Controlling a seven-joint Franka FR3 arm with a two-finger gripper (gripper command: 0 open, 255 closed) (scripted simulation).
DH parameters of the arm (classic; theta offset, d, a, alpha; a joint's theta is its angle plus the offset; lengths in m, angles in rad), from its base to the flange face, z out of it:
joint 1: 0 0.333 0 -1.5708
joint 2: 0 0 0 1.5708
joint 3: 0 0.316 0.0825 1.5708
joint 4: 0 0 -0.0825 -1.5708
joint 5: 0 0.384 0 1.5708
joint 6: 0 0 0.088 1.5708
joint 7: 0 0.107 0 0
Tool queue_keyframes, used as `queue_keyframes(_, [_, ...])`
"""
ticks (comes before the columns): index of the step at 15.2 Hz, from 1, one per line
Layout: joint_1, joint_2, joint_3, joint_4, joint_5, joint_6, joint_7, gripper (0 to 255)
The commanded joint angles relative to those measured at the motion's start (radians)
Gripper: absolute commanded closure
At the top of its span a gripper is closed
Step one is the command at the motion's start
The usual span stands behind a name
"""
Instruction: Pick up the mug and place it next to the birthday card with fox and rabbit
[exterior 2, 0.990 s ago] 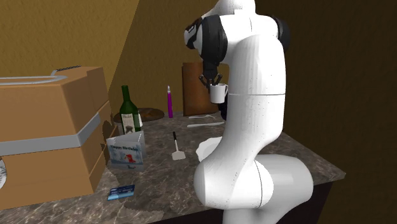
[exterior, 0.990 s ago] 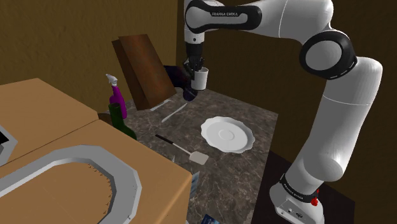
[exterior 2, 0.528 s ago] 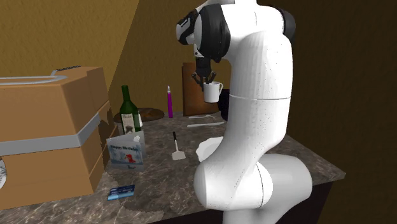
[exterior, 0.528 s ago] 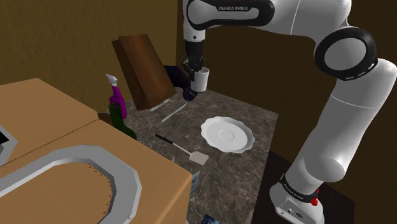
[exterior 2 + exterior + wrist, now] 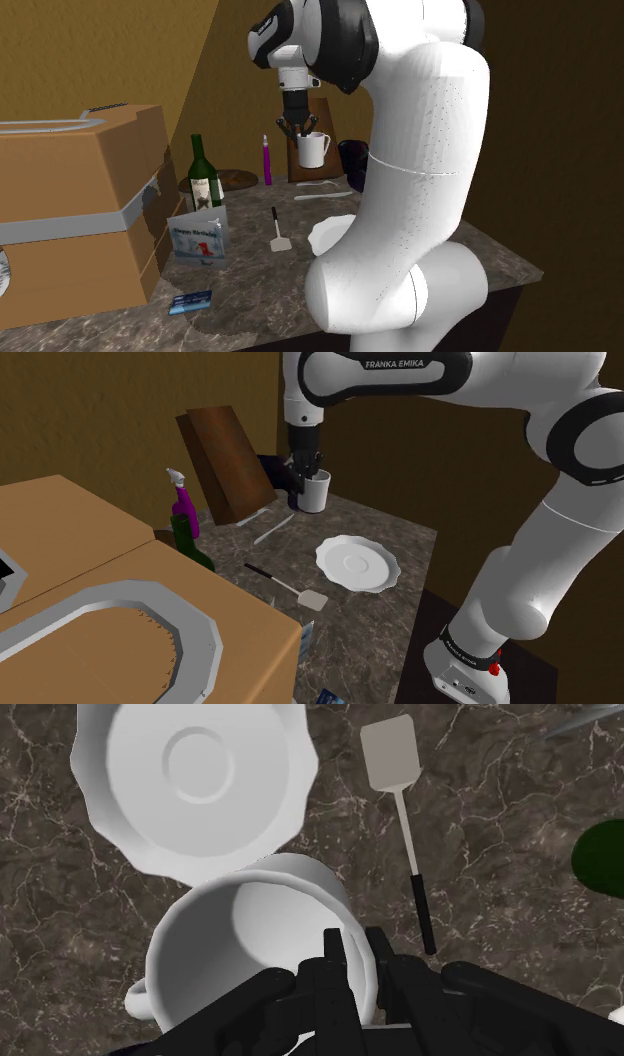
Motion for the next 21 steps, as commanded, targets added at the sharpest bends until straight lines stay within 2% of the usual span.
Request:
queue_keyframes(1, [0.022,-0.049,0.023,-0.058,0.012,0.009,0.045,255])
queue_keyframes(13, [0.140,-0.174,0.171,-0.180,0.085,0.006,0.294,255])
queue_keyframes(21, [0.142,-0.176,0.175,-0.288,0.088,0.113,0.294,255])
